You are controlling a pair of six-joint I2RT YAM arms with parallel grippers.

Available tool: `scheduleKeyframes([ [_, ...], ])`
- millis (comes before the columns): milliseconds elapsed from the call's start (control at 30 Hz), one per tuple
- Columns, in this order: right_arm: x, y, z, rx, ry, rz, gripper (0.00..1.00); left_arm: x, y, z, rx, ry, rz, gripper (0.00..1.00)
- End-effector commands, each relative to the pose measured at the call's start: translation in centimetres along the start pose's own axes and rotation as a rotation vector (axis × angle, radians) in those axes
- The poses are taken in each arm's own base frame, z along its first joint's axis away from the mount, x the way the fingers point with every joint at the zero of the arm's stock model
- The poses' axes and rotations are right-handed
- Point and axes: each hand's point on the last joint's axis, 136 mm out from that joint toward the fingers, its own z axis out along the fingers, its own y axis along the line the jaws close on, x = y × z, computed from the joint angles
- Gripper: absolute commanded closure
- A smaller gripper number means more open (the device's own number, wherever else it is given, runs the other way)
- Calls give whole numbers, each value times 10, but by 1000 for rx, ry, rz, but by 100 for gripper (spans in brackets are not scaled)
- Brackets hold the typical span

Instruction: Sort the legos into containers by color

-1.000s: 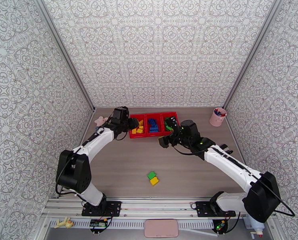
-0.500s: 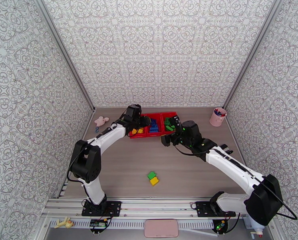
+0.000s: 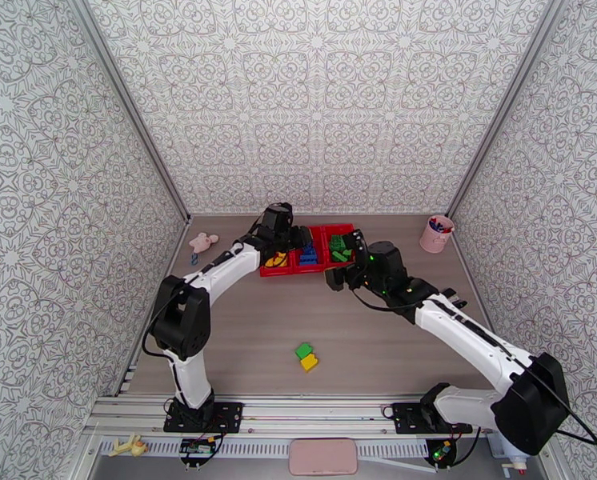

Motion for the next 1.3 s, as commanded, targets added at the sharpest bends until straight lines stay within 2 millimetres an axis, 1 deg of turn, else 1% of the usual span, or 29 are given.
scheduleKeyframes([
  [0,3,-13,-10,57,-11,33,0,-12,-9,9,30,-8,-33,82],
  [100,5,-20,-14,79,-14,50,0,-13,-5,20,8,-3,-47,83],
  [300,3,-22,-16,86,-14,49,0,-20,11,49,-83,-16,-38,81],
  [467,2,-23,-17,87,-15,53,0,-23,21,73,-105,2,-35,81],
  [500,3,-23,-17,90,-13,53,0,-21,27,80,-114,12,-37,81],
  [633,3,-25,-17,99,-12,50,0,-21,29,90,-111,25,-40,79],
  [733,3,-26,-15,100,-9,47,0,-22,28,91,-100,27,-40,76],
  [800,2,-25,-14,99,-8,44,0,-22,26,90,-93,31,-42,72],
  [833,2,-26,-13,102,-5,45,0,-22,25,89,-92,30,-40,67],
  [867,2,-26,-12,101,-4,44,0,-24,23,85,-89,26,-38,60],
  [967,2,-27,-11,108,-2,38,0,-32,14,72,-70,1,-14,53],
  [1033,4,-29,-10,116,15,35,0,-33,9,64,-64,-3,2,48],
  [1067,5,-29,-9,119,27,28,0,-37,1,54,-53,-17,16,44],
  [1100,8,-30,-9,124,42,29,0,-38,-2,47,-51,-25,29,41],
  [1167,12,-30,-7,127,71,30,0,-39,-3,35,-56,-33,43,36],
  [1267,24,-27,-1,109,141,18,0,-38,-5,15,-56,-59,60,26],
])
